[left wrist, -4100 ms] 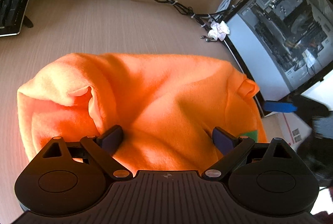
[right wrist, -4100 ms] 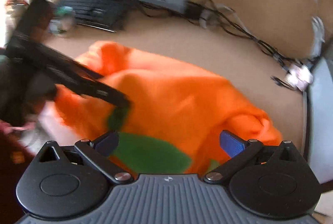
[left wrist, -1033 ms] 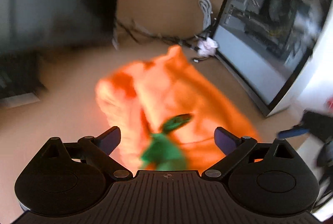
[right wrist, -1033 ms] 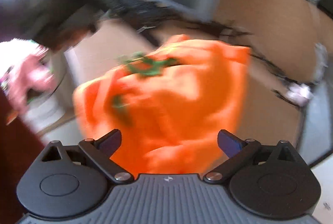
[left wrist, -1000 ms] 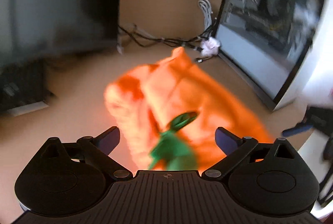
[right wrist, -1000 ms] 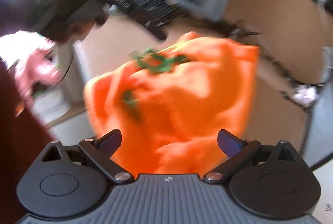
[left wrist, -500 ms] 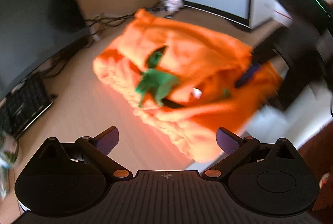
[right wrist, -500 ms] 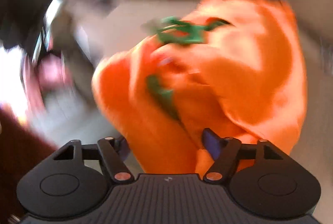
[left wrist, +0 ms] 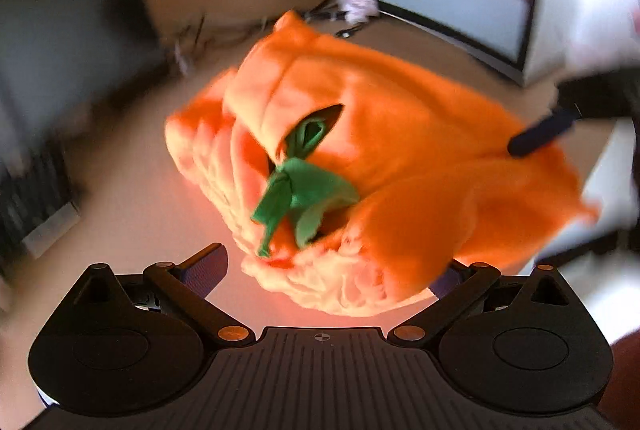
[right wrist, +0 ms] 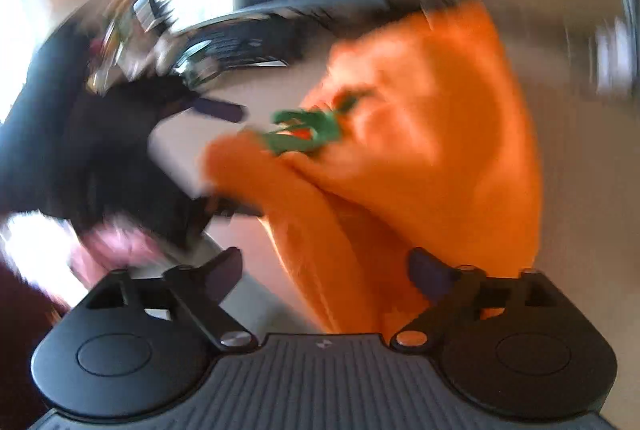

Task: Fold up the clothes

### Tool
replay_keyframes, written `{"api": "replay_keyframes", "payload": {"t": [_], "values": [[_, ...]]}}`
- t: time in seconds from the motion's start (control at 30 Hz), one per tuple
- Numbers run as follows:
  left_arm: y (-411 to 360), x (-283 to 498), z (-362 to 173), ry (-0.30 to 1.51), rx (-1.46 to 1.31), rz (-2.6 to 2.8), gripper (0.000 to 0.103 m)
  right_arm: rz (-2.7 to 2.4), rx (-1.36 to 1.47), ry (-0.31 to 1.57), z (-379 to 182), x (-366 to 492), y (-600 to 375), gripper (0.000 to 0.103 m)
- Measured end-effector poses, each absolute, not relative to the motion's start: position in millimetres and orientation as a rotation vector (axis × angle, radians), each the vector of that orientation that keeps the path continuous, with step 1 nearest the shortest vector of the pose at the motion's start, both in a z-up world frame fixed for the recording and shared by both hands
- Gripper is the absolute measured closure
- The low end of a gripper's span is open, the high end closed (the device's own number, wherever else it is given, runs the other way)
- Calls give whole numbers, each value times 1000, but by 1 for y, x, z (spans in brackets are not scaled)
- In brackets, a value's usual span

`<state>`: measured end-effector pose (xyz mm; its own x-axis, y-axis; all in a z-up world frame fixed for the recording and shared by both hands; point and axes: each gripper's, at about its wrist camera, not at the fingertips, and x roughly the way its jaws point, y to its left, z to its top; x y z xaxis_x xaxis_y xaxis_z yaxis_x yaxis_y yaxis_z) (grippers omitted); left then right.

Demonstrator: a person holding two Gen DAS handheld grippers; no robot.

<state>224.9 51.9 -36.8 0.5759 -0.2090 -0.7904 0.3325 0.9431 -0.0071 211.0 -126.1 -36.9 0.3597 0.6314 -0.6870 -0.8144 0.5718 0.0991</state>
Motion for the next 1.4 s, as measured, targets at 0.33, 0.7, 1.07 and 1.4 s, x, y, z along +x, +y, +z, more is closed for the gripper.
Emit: {"api": "replay_keyframes", "payload": {"t": [0.33, 0.7, 1.07, 1.4], "values": [[47, 233, -35, 897, 81, -400, 0, 776, -594, 571, -71, 198, -78, 69], [18, 172, -36, 564, 692, -587, 0, 802, -328, 813, -22, 220, -102, 90], [2, 199, -54, 515, 570, -858, 44, 896, -542, 839, 35, 199, -85, 91], [80, 288, -66, 945, -410, -814, 50, 685, -428, 648, 75, 199, -147, 31]]}}
